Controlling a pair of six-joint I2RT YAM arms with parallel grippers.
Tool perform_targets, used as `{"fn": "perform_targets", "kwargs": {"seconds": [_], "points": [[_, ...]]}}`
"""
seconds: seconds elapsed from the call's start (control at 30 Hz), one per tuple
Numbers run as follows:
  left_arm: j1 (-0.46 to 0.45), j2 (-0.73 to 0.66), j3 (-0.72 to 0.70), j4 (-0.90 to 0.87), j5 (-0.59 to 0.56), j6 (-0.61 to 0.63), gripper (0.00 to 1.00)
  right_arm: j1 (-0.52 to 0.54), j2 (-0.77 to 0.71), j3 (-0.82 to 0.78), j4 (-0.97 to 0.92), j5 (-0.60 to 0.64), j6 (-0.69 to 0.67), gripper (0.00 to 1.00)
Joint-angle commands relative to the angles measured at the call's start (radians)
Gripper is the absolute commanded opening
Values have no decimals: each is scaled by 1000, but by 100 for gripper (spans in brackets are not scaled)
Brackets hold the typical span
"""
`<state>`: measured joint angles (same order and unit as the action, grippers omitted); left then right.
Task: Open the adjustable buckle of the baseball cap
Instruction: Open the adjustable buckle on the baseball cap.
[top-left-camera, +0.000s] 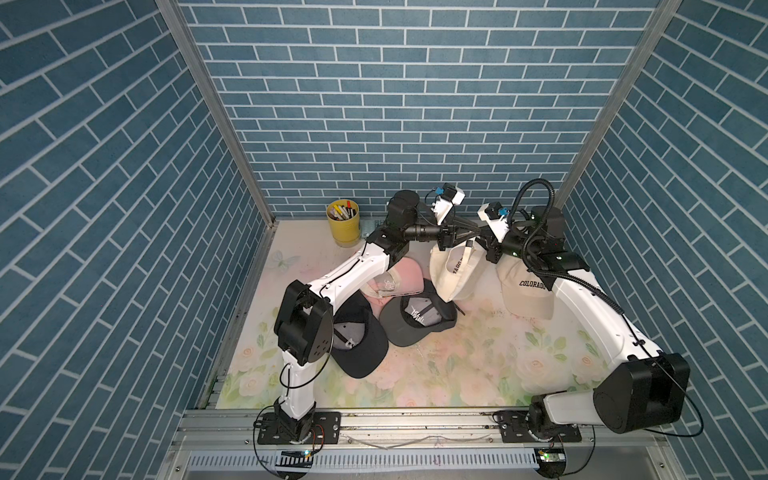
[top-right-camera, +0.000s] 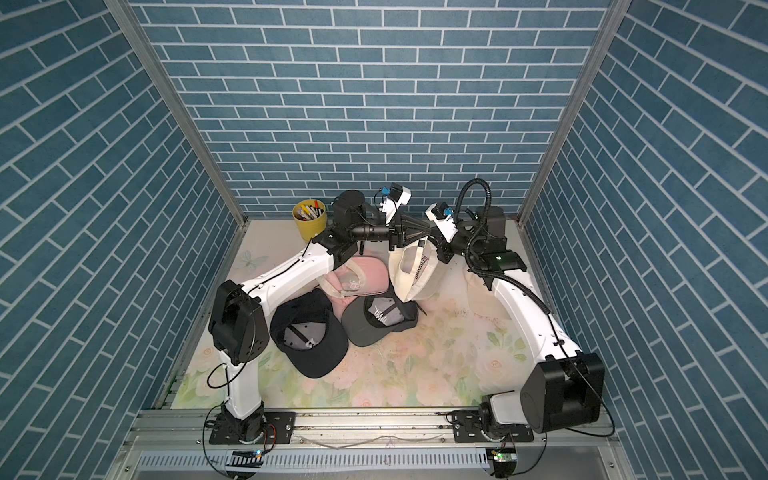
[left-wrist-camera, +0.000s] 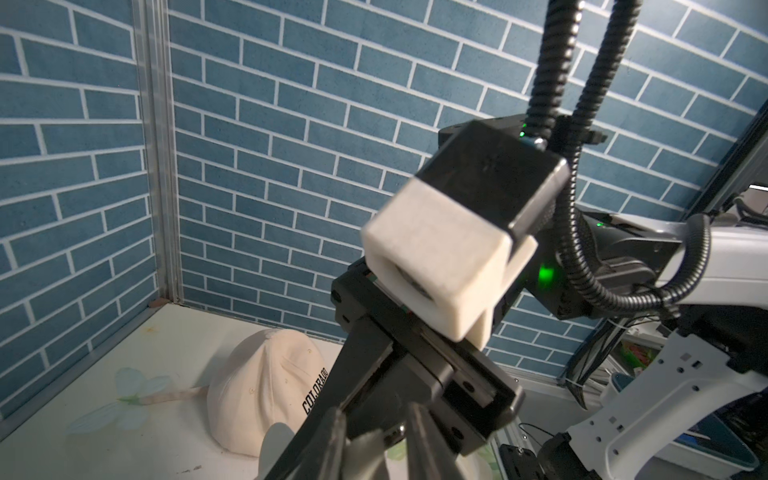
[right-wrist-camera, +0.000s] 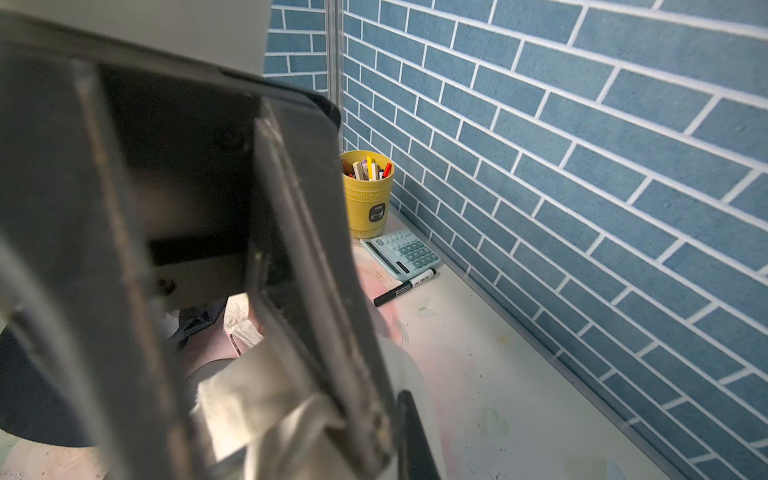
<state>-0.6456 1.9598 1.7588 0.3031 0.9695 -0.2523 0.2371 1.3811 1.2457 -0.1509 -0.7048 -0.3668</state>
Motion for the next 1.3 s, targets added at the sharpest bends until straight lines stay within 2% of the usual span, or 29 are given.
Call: {"fn": "perform_targets", "kwargs": {"seconds": [0.0, 0.1, 0.13, 0.3, 0.5, 0.8, 0.93, 0.97, 1.0, 1.07, 1.17, 1.2, 1.27], "points": [[4, -15, 31, 0, 4, 20, 15, 5, 17, 24, 15, 5, 3, 0], [4, -24, 32, -20, -21, 46, 1, 5, 28, 20, 38, 39, 43, 0], [4, -26, 31, -27, -32, 52, 0, 5, 29, 18, 43, 47, 52, 0], [4, -49, 9, -52, -79, 84, 0, 1, 35, -7, 125, 113, 135, 0], [4, -133, -107, 28, -165, 95, 0, -7, 47, -40, 190, 217, 274, 0], [4, -215, -212, 80, -266, 117, 0, -10, 71, 0, 130, 311, 402, 0], [3, -236, -247, 96, -294, 118, 0, -11, 75, 13, 111, 307, 434, 0], [3, -232, -243, 89, -308, 119, 9, -12, 75, 19, 109, 307, 449, 0], [3, -227, -238, 80, -326, 120, 26, -12, 79, 33, 93, 310, 465, 0], [0, -223, -230, 66, -390, 125, 44, -9, 89, 75, 37, 324, 483, 0], [-7, -235, -232, 50, -486, 158, 41, -4, 95, 126, -37, 359, 493, 0], [-14, -242, -239, 43, -542, 171, 43, -1, 93, 134, -48, 370, 498, 0], [-29, -255, -247, 22, -644, 208, 55, -1, 87, 145, -57, 384, 511, 0]]}}
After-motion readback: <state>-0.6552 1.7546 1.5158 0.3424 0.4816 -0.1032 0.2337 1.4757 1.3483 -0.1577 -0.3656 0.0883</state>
